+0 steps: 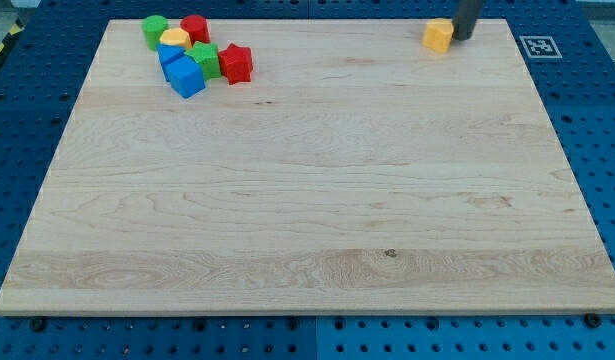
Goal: Move the yellow heart towards top left
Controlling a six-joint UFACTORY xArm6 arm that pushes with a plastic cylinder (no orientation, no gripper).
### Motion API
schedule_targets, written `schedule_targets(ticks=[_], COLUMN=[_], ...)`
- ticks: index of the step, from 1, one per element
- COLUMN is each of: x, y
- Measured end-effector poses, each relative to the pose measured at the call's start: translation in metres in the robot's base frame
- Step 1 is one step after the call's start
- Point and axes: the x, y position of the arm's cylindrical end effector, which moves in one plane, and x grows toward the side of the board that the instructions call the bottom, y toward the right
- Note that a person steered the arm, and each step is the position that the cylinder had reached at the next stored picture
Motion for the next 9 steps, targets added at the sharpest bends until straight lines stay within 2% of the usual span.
schedule_targets(ticks=[2,4,6,9], x=[-0.014,0.001,0.006,0.058], y=[-0.019,-0.022,-0.066,-0.09])
